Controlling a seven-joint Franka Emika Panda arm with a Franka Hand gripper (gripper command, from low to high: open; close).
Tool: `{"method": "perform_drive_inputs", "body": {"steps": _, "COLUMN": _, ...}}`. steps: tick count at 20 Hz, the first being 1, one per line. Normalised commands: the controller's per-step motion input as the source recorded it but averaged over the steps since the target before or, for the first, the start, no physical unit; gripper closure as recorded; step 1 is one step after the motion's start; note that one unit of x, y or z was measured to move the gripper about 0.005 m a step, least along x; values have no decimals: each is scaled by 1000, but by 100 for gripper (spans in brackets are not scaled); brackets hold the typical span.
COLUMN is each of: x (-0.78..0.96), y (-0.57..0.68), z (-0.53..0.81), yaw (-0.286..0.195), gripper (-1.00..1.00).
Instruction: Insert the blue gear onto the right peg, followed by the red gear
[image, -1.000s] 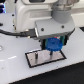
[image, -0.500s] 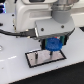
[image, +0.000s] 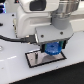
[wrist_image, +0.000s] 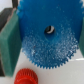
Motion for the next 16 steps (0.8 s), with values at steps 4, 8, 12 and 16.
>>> {"method": "perform_drive_inputs", "body": {"steps": 4, "x": 39, "y": 0, "z": 46, "yaw": 0, "gripper": 100}}
{"method": "perform_drive_inputs", "body": {"steps": 8, "x": 120, "y": -1, "z": -148, "yaw": 0, "gripper": 100}}
{"method": "perform_drive_inputs", "body": {"steps": 12, "x": 157, "y": -18, "z": -251, "yaw": 0, "gripper": 100}}
{"method": "perform_drive_inputs", "body": {"steps": 16, "x": 172, "y": -2, "z": -284, "yaw": 0, "gripper": 100}}
